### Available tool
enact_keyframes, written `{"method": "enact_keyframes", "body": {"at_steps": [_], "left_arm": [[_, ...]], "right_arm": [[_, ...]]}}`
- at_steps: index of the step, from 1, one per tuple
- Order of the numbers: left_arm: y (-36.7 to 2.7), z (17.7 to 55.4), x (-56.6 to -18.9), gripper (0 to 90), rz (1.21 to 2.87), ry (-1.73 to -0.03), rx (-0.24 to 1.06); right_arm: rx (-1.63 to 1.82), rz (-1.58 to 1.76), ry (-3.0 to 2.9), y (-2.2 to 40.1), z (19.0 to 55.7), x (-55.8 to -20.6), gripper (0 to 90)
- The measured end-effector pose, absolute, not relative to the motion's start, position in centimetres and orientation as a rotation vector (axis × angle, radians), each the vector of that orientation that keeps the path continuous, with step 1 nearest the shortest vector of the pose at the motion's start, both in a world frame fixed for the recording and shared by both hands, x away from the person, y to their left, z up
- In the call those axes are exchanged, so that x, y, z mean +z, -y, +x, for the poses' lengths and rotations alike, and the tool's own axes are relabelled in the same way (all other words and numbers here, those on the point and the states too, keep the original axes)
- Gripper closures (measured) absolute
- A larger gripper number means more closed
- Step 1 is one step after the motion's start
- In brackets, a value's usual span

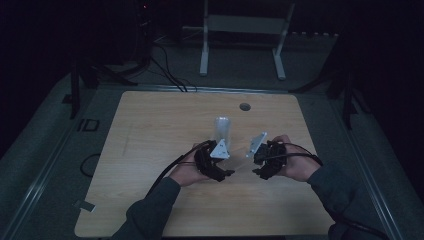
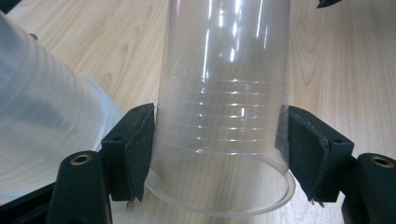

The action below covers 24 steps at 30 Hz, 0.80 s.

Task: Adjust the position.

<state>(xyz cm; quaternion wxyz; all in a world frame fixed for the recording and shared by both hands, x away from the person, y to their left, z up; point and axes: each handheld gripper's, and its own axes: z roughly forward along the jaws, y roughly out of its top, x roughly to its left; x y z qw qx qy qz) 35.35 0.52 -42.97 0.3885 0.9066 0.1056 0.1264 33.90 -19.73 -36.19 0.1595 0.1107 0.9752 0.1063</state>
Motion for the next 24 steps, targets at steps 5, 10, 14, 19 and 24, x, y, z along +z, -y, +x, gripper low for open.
{"method": "enact_keyframes", "body": {"at_steps": [5,10,14,19,24], "left_arm": [[-0.3,35.2,-43.0,29.3,2.322,-0.251,0.328],[-0.1,35.0,-43.0,29.4,2.33,-0.243,0.335],[0.0,34.9,-43.1,29.4,2.343,-0.229,0.348],[0.3,34.7,-43.2,29.4,2.356,-0.211,0.372],[0.4,34.5,-43.3,29.4,2.368,-0.194,0.393]], "right_arm": [[0.283,0.293,-2.796,19.5,33.9,-36.2,38.2],[0.26,0.27,-2.809,19.2,34.0,-36.1,38.2],[0.25,0.26,-2.82,19.1,34.2,-36.1,38.2],[0.219,0.242,-2.839,18.8,34.3,-36.1,38.2],[0.202,0.246,-2.862,18.7,34.5,-36.0,38.1]]}}
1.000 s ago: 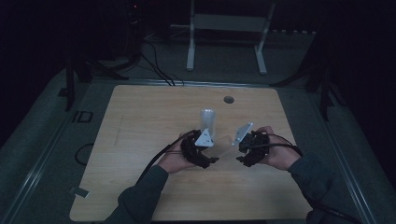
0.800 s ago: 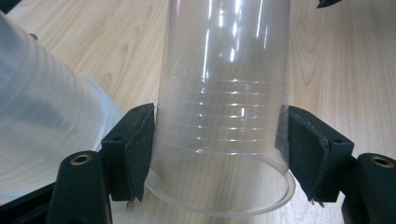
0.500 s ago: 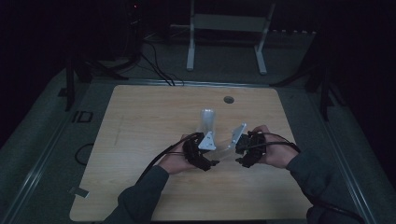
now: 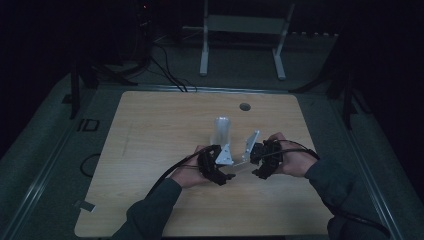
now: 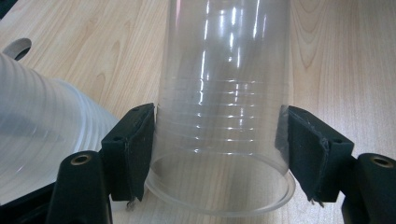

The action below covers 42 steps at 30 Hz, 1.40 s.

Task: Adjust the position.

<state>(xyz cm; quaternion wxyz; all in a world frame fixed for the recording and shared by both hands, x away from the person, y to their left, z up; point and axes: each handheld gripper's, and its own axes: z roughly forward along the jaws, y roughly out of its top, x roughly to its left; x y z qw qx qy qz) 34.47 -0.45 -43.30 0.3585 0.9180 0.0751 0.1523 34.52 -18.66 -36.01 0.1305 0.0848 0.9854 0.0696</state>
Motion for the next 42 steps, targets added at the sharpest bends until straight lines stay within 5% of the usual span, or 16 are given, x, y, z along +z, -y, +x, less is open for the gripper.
{"method": "enact_keyframes", "body": {"at_steps": [21,42], "left_arm": [[1.9,32.9,-43.3,29.4,2.413,-0.086,0.551],[1.9,32.4,-43.0,29.4,2.376,-0.057,0.575]], "right_arm": [[0.187,0.277,-2.931,18.1,35.0,-36.3,34.7],[0.23,0.283,-2.953,17.9,35.1,-36.8,36.0]]}}
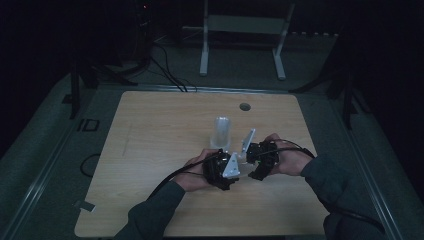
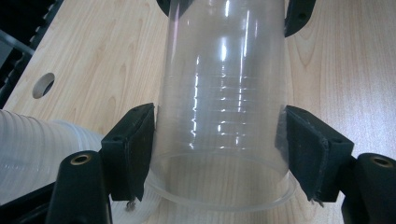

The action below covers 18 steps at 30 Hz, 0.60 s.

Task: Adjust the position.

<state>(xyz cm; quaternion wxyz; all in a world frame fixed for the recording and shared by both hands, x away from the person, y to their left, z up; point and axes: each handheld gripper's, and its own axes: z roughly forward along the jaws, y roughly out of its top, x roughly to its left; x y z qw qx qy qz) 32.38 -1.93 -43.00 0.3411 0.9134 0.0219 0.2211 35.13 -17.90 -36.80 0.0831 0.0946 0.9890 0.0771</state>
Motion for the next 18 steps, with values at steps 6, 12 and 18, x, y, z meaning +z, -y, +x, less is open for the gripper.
{"method": "enact_keyframes", "body": {"at_steps": [6,12,18], "left_arm": [[1.91,32.33,-43.06,29.9,2.367,-0.058,0.579],[1.83,32.32,-43.08,30.4,2.362,-0.047,0.587],[1.82,32.27,-43.11,30.4,2.354,-0.044,0.592]], "right_arm": [[0.236,0.299,-2.949,17.95,35.14,-36.95,35.6],[0.233,0.275,-2.945,17.98,35.34,-37.24,32.3],[0.236,0.269,-2.938,17.91,35.31,-37.39,30.5]]}}
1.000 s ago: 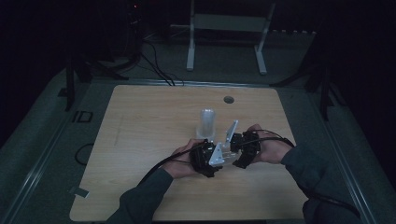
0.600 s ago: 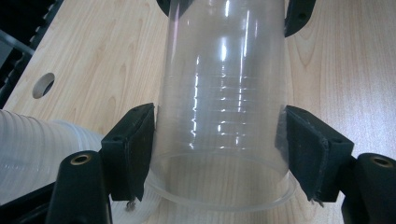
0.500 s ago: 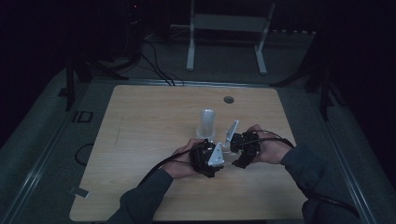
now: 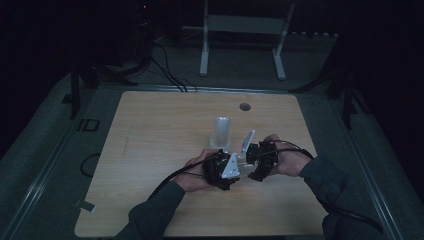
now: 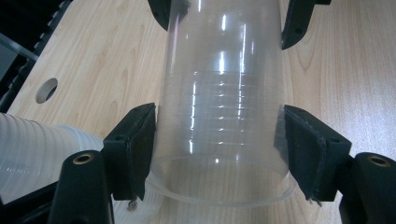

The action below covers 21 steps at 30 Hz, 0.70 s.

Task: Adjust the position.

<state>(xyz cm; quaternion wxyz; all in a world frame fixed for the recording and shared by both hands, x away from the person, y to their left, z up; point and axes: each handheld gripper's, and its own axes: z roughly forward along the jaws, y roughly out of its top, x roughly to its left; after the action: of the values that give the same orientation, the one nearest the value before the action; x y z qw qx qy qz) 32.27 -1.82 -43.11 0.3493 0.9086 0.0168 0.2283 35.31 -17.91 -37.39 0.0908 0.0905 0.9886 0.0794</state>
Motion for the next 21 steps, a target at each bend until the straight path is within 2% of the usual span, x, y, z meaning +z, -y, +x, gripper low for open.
{"method": "enact_keyframes", "body": {"at_steps": [3,7,14,21], "left_arm": [[1.77,32.25,-43.07,30.4,2.349,-0.045,0.589],[1.72,32.29,-43.1,30.3,2.344,-0.047,0.587],[1.76,32.27,-43.04,28.3,2.336,-0.065,0.584],[1.8,32.26,-42.93,20.5,2.317,-0.091,0.585]], "right_arm": [[0.237,0.265,-2.934,17.94,35.33,-37.44,30.9],[0.246,0.247,-2.926,18.03,35.22,-37.4,37.4],[0.277,0.255,-2.919,18.35,35.12,-37.1,41.3],[0.284,0.261,-2.916,18.69,35.04,-37.02,42.3]]}}
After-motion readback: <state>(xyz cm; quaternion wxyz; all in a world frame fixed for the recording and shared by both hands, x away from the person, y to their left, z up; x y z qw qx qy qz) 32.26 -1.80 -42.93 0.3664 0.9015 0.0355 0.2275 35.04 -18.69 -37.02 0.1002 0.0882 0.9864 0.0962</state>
